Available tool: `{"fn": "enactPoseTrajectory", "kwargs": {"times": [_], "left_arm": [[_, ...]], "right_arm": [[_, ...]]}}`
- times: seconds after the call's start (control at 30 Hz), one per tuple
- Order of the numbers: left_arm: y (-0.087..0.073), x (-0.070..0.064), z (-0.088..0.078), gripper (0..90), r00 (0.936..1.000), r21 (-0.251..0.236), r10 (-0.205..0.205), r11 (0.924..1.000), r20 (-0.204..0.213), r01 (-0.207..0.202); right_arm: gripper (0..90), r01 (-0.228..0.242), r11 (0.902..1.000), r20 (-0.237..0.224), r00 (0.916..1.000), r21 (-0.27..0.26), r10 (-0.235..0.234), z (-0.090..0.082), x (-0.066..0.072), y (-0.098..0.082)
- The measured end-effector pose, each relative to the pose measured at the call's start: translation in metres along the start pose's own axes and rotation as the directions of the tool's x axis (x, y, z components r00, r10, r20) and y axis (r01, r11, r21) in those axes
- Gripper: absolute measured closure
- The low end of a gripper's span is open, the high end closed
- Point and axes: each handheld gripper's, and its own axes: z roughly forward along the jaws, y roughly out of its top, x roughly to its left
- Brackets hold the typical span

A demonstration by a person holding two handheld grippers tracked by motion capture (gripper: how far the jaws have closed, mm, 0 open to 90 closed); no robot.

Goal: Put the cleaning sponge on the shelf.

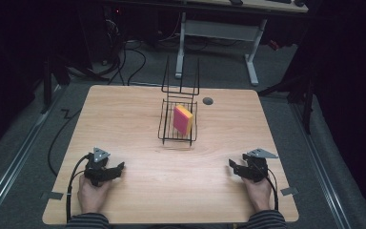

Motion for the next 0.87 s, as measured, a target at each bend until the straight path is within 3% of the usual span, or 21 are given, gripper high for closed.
{"fn": "enactPoseTrajectory", "kwargs": {"times": [0.1, 0.27, 0.87], "left_arm": [[0.0, 0.0, 0.0, 25.8, 1.0, 0.0, 0.0, 1.0, 0.0, 0.0], [-0.0001, 0.0001, -0.0001, 25.9, 1.0, 0.0, 0.0, 1.0, 0.0, 0.0], [-0.0003, 0.0, -0.0003, 26.0, 1.0, 0.0, -0.002, 1.0, -0.001, 0.002]], "right_arm": [[32.7, 0.007, 0.9994, 0.02, 0.9998, 0.034, -0.008, 0.0015, -0.0004, -0.0002], [32.9, 0.061, 0.9968, 0.065, 0.9958, 0.051, -0.064, 0.0025, 0.0061, -0.0004], [31.9, 0.054, 0.9972, 0.071, 0.9958, 0.052, -0.057, 0.0025, 0.0061, -0.0005]]}}
